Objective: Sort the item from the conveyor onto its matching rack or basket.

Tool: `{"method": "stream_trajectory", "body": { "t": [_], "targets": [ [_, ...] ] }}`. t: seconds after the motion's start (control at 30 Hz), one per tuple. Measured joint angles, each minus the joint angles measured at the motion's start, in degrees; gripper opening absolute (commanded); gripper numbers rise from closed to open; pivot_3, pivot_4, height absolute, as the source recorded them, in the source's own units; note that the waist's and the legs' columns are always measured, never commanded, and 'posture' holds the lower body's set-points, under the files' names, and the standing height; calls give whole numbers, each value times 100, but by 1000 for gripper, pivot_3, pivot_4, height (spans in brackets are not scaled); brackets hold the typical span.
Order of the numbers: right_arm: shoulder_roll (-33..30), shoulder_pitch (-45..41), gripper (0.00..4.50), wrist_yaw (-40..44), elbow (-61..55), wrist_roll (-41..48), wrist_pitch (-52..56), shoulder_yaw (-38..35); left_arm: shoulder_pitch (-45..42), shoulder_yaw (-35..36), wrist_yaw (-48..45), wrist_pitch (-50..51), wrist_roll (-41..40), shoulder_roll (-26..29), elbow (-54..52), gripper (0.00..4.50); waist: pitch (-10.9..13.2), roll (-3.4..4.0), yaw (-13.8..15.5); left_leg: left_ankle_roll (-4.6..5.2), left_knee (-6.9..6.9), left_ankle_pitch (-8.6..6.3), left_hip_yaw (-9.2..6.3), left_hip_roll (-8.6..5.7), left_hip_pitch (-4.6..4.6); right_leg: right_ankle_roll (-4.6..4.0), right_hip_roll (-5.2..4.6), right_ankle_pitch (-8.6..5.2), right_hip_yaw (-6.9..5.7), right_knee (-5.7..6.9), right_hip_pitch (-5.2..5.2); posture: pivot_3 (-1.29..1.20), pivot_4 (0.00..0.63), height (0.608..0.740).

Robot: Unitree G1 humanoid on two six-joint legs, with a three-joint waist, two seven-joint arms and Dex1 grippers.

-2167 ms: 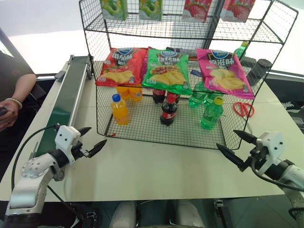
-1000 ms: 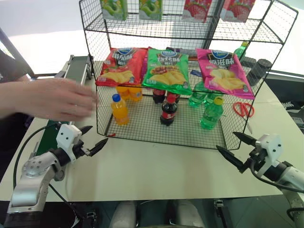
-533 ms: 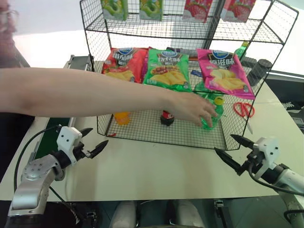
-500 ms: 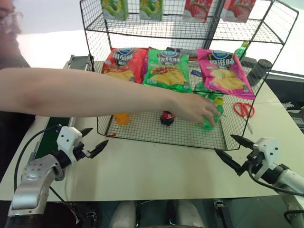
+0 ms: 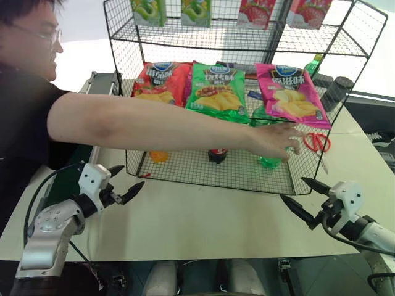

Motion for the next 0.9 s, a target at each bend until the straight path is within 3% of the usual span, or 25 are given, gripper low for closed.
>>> {"method": "stream_trajectory", "body": {
  "t": [0.9],
  "targets": [
    [24,-321,4415,-257,-214,-5,284,334,178,-98,57,135,-8,-32,-238,4500,0,0,1,0,1,0,0,0,0,0,0,0,0,0,1,0,150,729]
  ]
}}
